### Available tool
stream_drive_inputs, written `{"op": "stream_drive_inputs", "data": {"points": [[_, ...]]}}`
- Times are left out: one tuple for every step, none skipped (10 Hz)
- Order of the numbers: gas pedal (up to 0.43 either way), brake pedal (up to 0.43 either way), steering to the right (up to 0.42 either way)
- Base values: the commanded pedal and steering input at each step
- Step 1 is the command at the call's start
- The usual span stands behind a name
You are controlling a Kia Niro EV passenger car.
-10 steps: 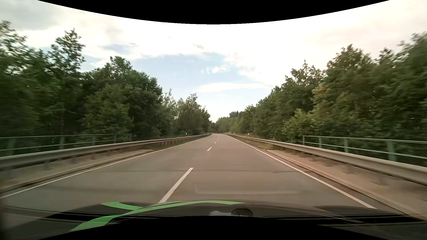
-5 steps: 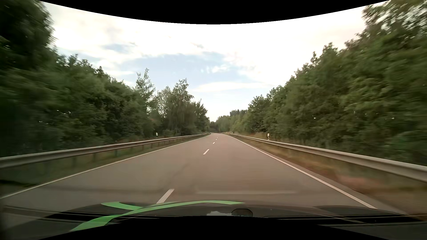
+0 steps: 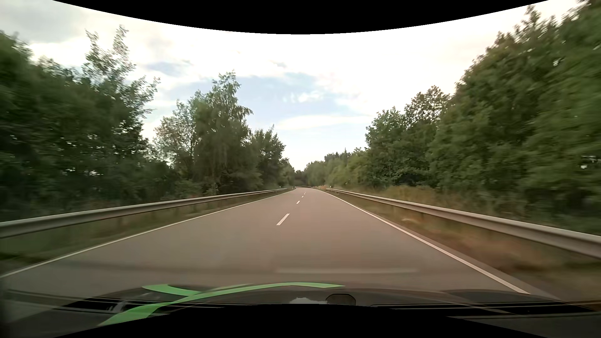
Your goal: Follow the waypoints while adhering to traffic rules and regulations
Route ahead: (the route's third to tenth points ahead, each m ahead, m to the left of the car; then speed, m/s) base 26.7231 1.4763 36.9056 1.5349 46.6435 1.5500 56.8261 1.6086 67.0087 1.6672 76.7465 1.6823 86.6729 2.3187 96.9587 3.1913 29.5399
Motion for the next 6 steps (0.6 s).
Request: {"op": "stream_drive_inputs", "data": {"points": [[0.339,0.0,-0.003],[0.339,0.0,-0.003],[0.319,0.0,-0.004],[0.319,0.0,-0.004],[0.319,0.0,-0.004],[0.331,0.0,-0.004]]}}
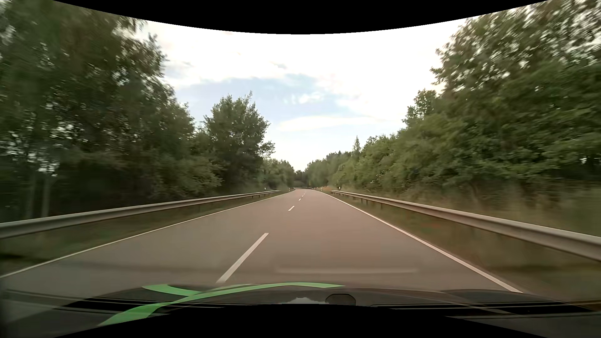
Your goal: Follow the waypoints while adhering to traffic rules and regulations
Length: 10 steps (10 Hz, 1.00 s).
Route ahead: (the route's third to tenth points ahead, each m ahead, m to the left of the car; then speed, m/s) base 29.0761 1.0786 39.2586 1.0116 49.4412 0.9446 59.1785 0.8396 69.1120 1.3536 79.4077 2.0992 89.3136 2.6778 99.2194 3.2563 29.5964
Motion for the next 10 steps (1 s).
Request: {"op": "stream_drive_inputs", "data": {"points": [[0.339,0.0,-0.004],[0.339,0.0,-0.004],[0.35,0.0,-0.005],[0.35,0.0,-0.005],[0.35,0.0,-0.005],[0.35,0.0,-0.005],[0.319,0.0,-0.005],[0.319,0.0,-0.005],[0.319,0.0,-0.005],[0.319,0.0,-0.005]]}}
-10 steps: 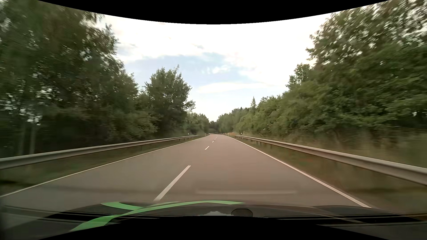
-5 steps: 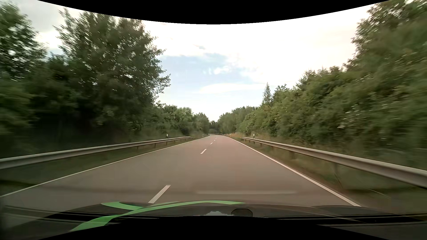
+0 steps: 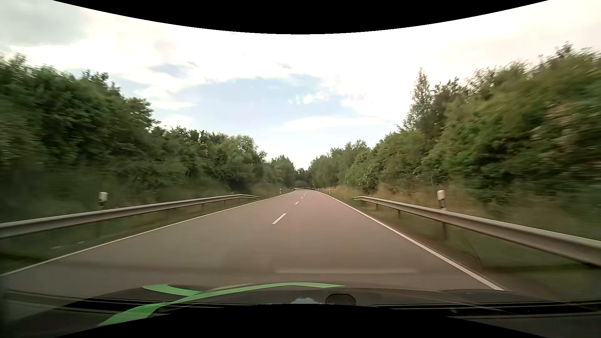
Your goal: Follow the waypoints while adhering to traffic rules and regulations
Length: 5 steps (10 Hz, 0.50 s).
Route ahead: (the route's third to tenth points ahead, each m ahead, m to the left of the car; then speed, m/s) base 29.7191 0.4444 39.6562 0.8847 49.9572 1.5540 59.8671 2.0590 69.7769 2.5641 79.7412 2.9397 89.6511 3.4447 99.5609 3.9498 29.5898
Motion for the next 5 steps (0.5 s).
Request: {"op": "stream_drive_inputs", "data": {"points": [[0.331,0.0,-0.005],[0.331,0.0,-0.005],[0.339,0.0,-0.005],[0.35,0.0,-0.005],[0.35,0.0,-0.005]]}}
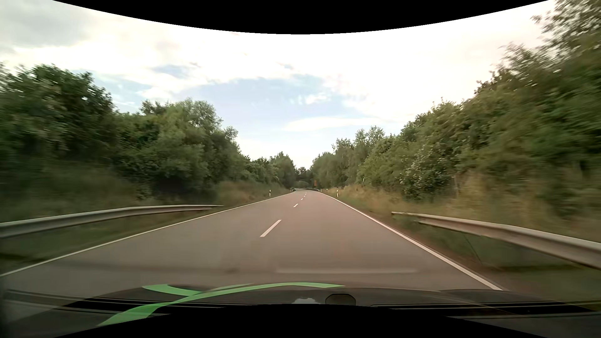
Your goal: Follow the waypoints while adhering to traffic rules and regulations
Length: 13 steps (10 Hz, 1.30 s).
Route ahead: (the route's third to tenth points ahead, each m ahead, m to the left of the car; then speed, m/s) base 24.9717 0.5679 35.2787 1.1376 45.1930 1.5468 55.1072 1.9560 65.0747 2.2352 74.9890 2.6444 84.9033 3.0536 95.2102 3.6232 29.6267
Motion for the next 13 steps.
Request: {"op": "stream_drive_inputs", "data": {"points": [[0.35,0.0,-0.005],[0.358,0.0,-0.005],[0.358,0.0,-0.005],[0.37,0.0,-0.005],[0.37,0.0,-0.005],[0.37,0.0,-0.004],[0.37,0.0,-0.004],[0.37,0.0,-0.004],[0.37,0.0,-0.004],[0.37,0.0,-0.004],[0.37,0.0,-0.004],[0.37,0.0,-0.004],[0.37,0.0,-0.004]]}}
